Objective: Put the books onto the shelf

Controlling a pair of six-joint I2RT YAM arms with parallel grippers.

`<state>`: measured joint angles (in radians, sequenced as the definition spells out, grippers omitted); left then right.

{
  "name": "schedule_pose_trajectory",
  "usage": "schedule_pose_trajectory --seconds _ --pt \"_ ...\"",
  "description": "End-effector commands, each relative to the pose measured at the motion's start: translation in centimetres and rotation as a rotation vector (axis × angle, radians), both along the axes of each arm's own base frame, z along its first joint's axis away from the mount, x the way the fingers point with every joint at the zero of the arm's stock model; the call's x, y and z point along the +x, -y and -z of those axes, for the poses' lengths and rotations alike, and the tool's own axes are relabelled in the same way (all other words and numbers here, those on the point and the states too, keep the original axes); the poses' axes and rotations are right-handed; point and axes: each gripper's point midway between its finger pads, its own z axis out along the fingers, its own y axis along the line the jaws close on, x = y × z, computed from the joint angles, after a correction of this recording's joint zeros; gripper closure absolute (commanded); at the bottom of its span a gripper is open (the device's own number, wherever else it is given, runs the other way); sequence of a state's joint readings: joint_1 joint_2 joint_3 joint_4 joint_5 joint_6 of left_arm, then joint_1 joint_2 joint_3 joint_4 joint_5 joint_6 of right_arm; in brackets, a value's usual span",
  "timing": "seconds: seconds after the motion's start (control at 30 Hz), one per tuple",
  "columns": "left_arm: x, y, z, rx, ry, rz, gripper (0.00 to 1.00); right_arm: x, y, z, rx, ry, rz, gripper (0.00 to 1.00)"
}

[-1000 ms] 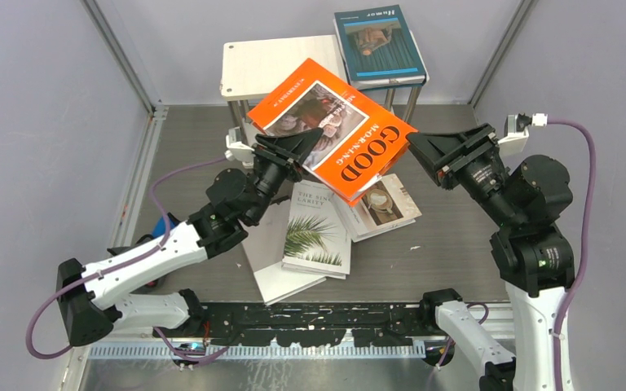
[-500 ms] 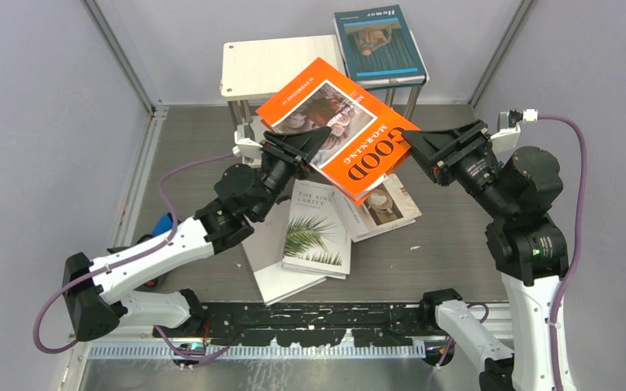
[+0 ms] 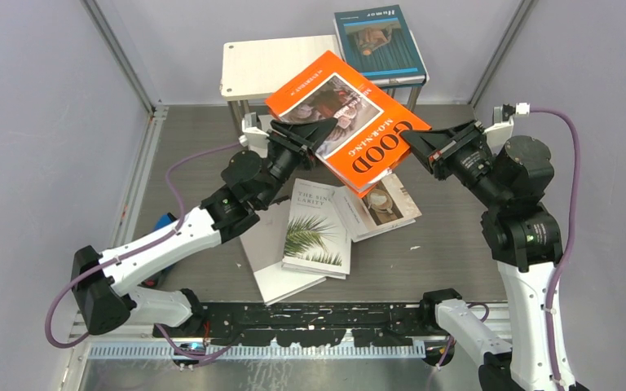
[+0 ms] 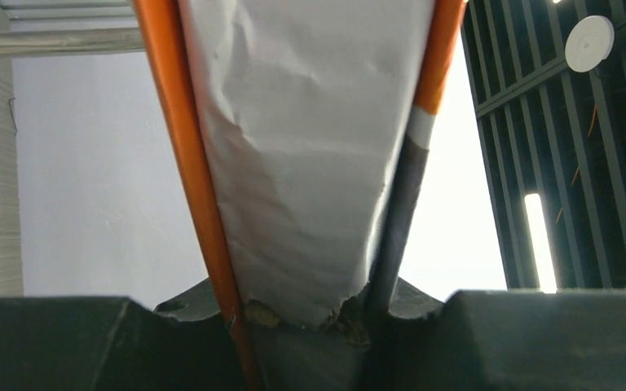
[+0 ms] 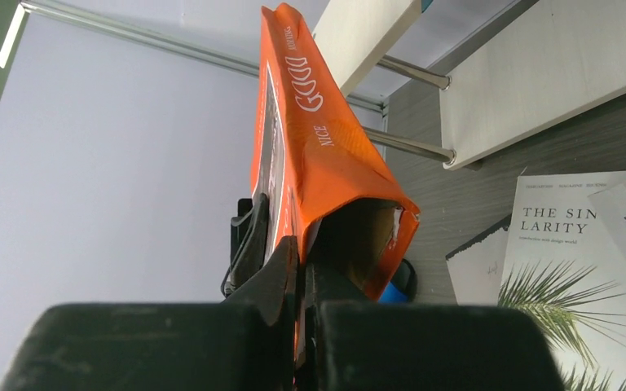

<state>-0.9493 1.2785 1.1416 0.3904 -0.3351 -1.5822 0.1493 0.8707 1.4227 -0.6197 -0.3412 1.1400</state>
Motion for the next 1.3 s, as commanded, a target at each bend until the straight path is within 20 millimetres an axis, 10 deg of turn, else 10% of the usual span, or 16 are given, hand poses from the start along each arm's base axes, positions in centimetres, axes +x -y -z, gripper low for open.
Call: schedule_pose_trajectory --seconds 0.0,0.33,1.27 --pt "-1.4 -0.7 -4.6 -0.083 0.080 0.050 0.62 -0.7 -0.5 -1.3 -0.019 0.058 -0.041 0.99" --pt "-1.0 -4.0 -5.3 -0.004 0.102 -0.063 0.18 -0.5 -0.2 -3.3 0.036 0.123 -0.014 0.99" --pt "4.3 -9.3 -5.7 0.056 0.086 -0.157 0.15 9.0 1.6 -10.1 0.237 0.297 0.179 0.99"
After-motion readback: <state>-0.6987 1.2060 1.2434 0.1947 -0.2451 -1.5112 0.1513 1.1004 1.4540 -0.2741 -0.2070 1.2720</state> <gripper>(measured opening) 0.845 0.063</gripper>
